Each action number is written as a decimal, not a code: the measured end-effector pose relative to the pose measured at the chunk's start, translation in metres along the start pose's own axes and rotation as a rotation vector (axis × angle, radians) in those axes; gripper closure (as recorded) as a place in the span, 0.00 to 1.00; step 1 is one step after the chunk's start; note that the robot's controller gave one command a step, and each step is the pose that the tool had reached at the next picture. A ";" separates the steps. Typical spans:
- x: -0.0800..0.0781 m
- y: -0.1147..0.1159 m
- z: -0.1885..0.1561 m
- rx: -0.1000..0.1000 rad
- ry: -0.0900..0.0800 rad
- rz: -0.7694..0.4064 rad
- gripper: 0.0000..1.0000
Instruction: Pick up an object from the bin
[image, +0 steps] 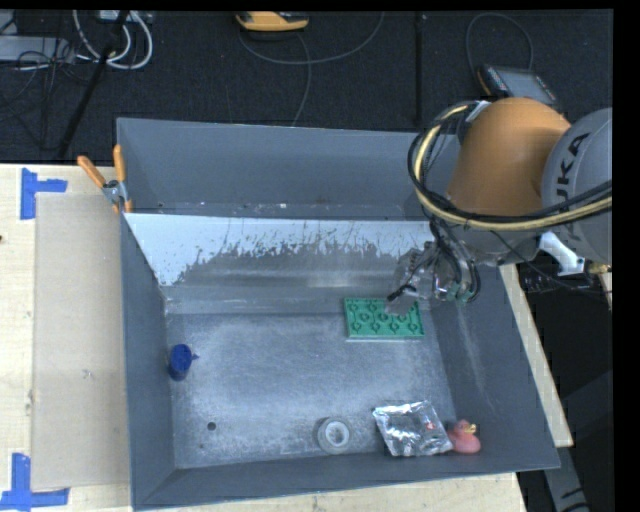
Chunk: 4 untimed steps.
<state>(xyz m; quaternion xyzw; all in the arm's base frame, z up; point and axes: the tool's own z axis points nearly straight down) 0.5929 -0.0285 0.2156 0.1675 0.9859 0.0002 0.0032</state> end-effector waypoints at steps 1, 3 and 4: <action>0.001 0.000 0.003 0.002 0.005 -0.002 0.00; -0.030 -0.012 0.136 0.004 0.006 0.141 1.00; -0.012 -0.003 -0.074 -0.001 -0.004 0.131 1.00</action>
Offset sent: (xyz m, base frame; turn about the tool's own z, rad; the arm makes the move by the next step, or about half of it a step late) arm 0.0000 0.0000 0.0000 0.0000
